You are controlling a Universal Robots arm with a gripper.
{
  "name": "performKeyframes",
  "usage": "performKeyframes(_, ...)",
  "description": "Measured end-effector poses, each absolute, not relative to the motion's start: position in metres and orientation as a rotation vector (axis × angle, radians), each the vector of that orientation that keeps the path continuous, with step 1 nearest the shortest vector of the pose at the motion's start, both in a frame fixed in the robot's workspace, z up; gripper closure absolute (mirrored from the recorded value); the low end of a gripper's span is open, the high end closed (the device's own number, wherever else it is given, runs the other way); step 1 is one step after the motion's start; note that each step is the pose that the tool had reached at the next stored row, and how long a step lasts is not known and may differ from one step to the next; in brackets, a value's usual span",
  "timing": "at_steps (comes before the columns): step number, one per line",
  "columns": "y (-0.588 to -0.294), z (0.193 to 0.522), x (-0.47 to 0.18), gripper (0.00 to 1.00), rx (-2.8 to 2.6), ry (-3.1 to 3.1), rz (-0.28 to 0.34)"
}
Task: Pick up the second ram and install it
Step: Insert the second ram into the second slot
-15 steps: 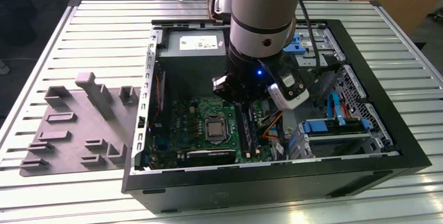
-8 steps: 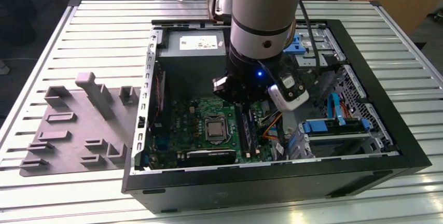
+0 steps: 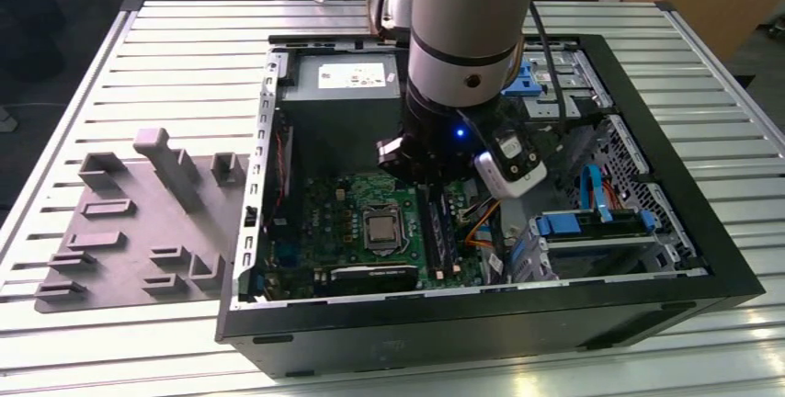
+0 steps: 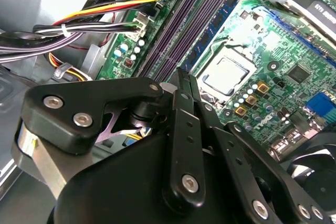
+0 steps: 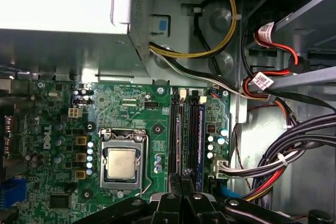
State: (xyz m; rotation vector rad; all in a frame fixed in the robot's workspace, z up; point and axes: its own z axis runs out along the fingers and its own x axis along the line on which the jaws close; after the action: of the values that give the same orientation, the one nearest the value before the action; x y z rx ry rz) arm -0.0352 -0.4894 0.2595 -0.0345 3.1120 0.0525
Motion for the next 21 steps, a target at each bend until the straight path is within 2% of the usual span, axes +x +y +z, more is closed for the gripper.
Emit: performKeyframes(21,-0.4889,0.2533,-0.0348,0.88,-0.02,3.112,0.053)
